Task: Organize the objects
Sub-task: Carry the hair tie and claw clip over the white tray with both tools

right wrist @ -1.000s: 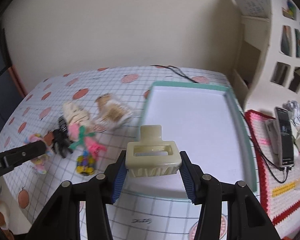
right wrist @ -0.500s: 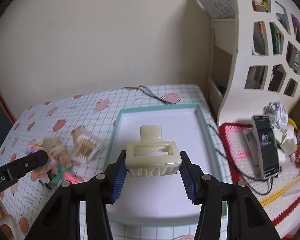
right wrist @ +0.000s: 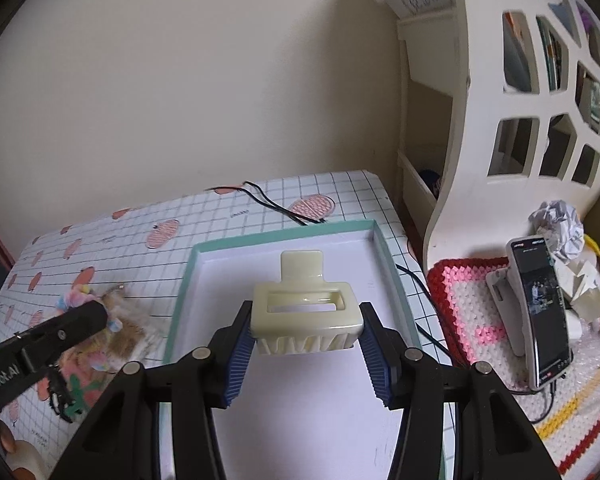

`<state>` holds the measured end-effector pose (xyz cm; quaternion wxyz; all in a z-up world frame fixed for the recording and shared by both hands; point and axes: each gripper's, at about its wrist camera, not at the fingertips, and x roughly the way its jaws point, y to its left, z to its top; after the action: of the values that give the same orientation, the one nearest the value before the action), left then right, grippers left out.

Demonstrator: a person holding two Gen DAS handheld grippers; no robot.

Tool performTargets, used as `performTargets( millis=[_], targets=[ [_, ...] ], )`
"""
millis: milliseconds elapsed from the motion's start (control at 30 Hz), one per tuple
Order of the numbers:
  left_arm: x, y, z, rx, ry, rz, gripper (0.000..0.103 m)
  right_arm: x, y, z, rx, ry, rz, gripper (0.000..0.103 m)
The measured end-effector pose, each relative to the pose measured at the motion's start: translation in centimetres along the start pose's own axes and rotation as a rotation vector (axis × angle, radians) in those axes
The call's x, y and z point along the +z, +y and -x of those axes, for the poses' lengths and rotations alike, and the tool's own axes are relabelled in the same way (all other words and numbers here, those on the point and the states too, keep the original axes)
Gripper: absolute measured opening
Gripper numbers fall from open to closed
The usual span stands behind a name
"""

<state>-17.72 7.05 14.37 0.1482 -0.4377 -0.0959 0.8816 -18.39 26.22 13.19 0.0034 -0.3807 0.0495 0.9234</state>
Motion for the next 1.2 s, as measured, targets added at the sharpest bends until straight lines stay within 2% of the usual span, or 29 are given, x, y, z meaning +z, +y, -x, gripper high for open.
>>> performTargets(
  millis=[533,867,1200],
  targets=[
    [-0.5,-0.1,-8.5,-0.026,0.084,0.022,0.02,-0.2,-1.7,-6.3,-0.032,0.054,0.02,0.053],
    [-0.9,0.0,-10.6,-0.023,0.124,0.031,0.021,-0.7,-1.2,-8.7,-0.06,0.089,0.074,0.053],
    [-1.2,0.0,-11.4,-0.018,0.15,0.029,0.021,-1.2,-2.3,-9.4,-0.053,0.135,0.038,0.053]
  ],
)
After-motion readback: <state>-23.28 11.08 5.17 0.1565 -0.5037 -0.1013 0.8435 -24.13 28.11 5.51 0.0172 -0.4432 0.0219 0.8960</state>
